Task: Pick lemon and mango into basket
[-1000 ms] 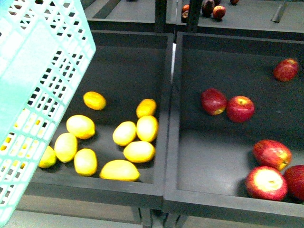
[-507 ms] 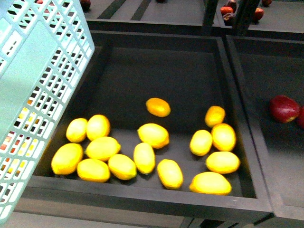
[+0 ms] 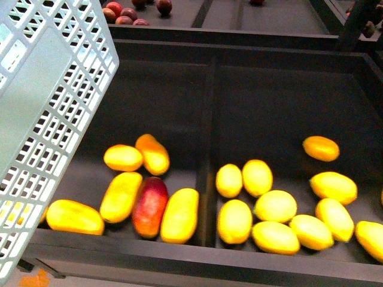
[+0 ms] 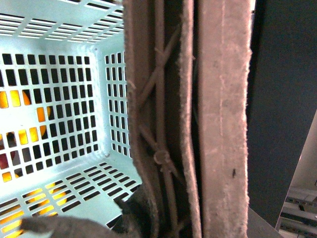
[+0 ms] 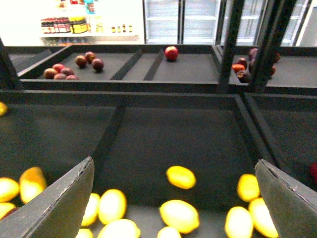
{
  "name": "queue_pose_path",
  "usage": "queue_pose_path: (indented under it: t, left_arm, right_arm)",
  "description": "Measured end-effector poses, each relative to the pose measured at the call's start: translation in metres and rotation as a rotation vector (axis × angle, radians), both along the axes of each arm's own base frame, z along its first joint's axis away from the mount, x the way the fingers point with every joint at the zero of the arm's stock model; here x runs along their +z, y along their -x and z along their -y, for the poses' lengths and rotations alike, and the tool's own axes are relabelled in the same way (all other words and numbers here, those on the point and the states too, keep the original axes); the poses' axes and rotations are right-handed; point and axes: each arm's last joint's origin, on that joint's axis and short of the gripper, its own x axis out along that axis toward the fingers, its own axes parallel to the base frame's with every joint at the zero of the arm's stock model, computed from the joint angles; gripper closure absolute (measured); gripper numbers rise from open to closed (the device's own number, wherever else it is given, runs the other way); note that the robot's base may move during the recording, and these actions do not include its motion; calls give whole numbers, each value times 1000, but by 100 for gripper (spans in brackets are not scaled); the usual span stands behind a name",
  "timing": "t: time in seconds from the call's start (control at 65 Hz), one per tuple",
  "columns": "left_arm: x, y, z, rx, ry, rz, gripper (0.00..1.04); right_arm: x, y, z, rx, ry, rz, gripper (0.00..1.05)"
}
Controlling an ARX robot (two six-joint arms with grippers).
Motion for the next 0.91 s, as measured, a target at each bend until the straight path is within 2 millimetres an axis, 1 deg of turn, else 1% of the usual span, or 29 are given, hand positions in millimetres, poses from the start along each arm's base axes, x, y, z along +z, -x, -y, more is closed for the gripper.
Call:
queue_pose_path:
  t: [0.2, 0.323, 0.4, 0.461, 0.477, 0.523, 0.554, 0.6, 0.692, 0.754, 0.784, 0.8, 0.846, 0.861, 0.907]
  left_arm:
    - [0, 0, 0, 2, -6, 1, 90]
    - [0, 0, -3, 37, -21, -4, 90]
    - [0, 0, -2, 19, -20, 1, 90]
    - [0, -4, 2, -28, -67, -115, 90]
    - [1, -7, 4, -53, -114, -164, 90]
    - [1, -15, 12, -147, -227, -268, 90]
    - [-1, -19, 17, -194, -286, -290, 90]
    - [-7, -30, 30, -293, -382, -303, 90]
    - [-17, -48, 55, -411, -499, -300, 90]
    - [-17, -57, 72, -471, -545, -271, 90]
    - [-13, -62, 87, -509, -565, -239, 90]
    - [-12, -63, 89, -518, -567, -232, 90]
    - [-4, -68, 110, -584, -566, -180, 90]
    - [-4, -68, 112, -588, -563, -178, 90]
    - [1, -69, 129, -638, -544, -149, 90]
  right_arm:
    - [0, 0, 0, 2, 0, 2, 9]
    - [0, 0, 0, 6, 0, 0, 9]
    - [0, 0, 0, 2, 0, 1, 9]
    - [0, 0, 0, 2, 0, 0, 9]
    - [0, 0, 0, 2, 0, 0, 9]
    - [0, 0, 0, 3, 0, 1, 9]
    - [0, 0, 0, 3, 0, 1, 9]
    - [0, 0, 0, 2, 0, 0, 9]
    - [0, 0, 0, 2, 0, 0, 9]
    - [0, 0, 0, 1, 0, 1, 9]
    - [0, 0, 0, 2, 0, 1, 9]
    - [0, 0, 0, 2, 0, 1, 9]
    - [0, 0, 0, 2, 0, 1, 9]
    - [0, 0, 0, 2, 0, 1, 9]
    - [0, 0, 0, 2, 0, 1, 9]
